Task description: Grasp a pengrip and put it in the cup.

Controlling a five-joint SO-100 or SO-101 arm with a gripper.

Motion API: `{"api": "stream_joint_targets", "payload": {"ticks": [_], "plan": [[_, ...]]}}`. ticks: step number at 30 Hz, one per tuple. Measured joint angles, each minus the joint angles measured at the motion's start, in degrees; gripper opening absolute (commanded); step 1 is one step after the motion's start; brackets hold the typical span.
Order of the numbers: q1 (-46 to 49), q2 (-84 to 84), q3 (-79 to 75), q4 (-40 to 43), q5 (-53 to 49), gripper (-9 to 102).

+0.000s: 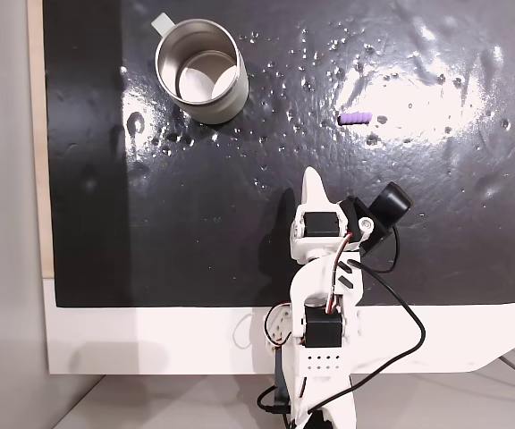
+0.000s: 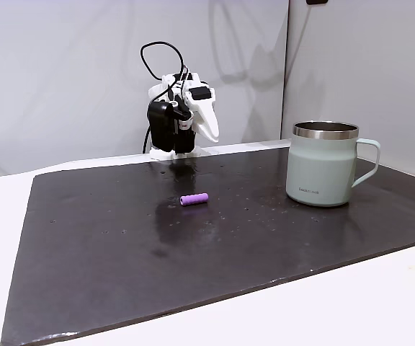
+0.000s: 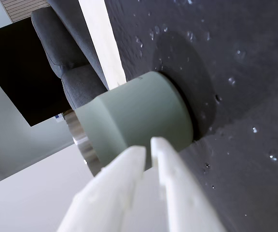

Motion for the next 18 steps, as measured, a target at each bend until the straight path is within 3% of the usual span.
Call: {"api": "stream_joint_targets", "payload": {"ticks": [11, 18], "plan": [[0.0, 0.0, 0.0, 0.3, -2.5, 0], [-1.0, 0.1, -4.8, 8.7, -3.5, 0]]}}
